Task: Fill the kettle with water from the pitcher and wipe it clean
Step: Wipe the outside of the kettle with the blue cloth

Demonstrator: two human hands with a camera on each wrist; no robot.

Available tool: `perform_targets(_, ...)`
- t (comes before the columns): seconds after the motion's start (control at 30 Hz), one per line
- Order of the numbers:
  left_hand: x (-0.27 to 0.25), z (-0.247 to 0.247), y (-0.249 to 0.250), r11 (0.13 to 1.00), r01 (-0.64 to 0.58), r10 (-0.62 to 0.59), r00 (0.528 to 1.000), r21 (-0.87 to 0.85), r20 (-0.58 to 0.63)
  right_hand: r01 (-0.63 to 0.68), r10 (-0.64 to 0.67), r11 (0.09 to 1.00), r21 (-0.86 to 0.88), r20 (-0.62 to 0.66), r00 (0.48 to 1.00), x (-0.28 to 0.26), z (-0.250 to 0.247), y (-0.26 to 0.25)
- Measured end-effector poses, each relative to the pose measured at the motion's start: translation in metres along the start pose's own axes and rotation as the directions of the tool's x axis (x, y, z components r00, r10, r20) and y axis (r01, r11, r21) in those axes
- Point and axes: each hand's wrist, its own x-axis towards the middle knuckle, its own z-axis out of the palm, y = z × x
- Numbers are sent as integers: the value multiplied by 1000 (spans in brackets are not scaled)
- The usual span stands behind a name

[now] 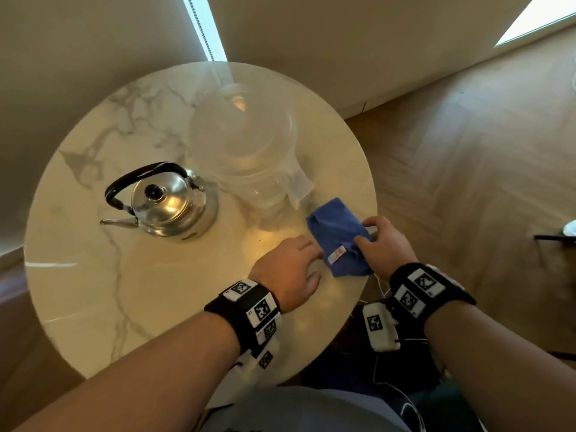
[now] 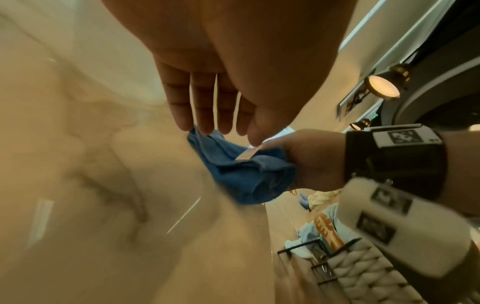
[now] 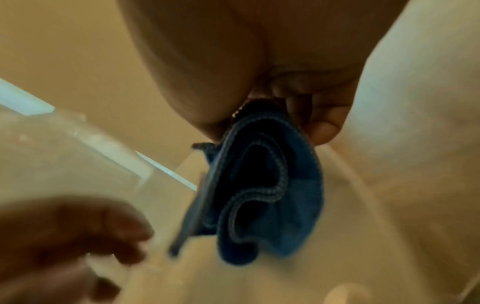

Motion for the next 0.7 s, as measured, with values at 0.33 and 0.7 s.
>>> perform_targets(0.33, 59, 55, 14, 979, -34, 22, 998, 199, 60, 383, -362, 827, -412, 130, 923, 3, 31, 8)
perform_targets(0.7, -94, 28, -34, 990, 114, -125, 982, 83, 139, 556, -491, 749, -360, 261, 831, -50, 17, 28)
